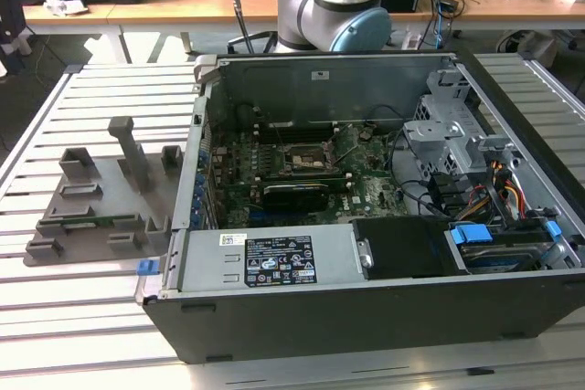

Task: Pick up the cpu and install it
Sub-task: 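Pick up the cpu and move it towards the insertion slot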

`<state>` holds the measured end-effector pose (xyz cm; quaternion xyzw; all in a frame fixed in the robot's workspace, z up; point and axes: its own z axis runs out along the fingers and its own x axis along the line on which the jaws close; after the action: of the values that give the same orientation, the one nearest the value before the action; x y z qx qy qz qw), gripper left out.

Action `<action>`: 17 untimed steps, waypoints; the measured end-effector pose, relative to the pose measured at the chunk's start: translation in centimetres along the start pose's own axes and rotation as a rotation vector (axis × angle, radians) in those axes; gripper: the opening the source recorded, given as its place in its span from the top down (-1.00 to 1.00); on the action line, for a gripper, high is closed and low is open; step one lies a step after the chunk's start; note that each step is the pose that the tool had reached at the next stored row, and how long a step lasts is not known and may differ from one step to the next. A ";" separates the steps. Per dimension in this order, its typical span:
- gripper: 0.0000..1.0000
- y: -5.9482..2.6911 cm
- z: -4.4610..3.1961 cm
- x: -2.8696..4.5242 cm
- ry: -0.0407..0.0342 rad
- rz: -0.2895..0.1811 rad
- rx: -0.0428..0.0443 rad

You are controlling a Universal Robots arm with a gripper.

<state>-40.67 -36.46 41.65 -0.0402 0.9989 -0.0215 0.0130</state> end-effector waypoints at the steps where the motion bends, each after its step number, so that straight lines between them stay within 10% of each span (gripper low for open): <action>1: -0.09 -0.02 -0.34 -0.01 0.0001 0.000 0.0000; 4: -0.09 -0.06 -1.40 -0.03 -0.0001 0.000 -0.0001; 17: -0.09 -0.07 -1.48 -0.07 0.0001 0.000 -0.0011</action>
<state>-40.63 -36.46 43.14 -0.0403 0.9989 -0.0209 0.0129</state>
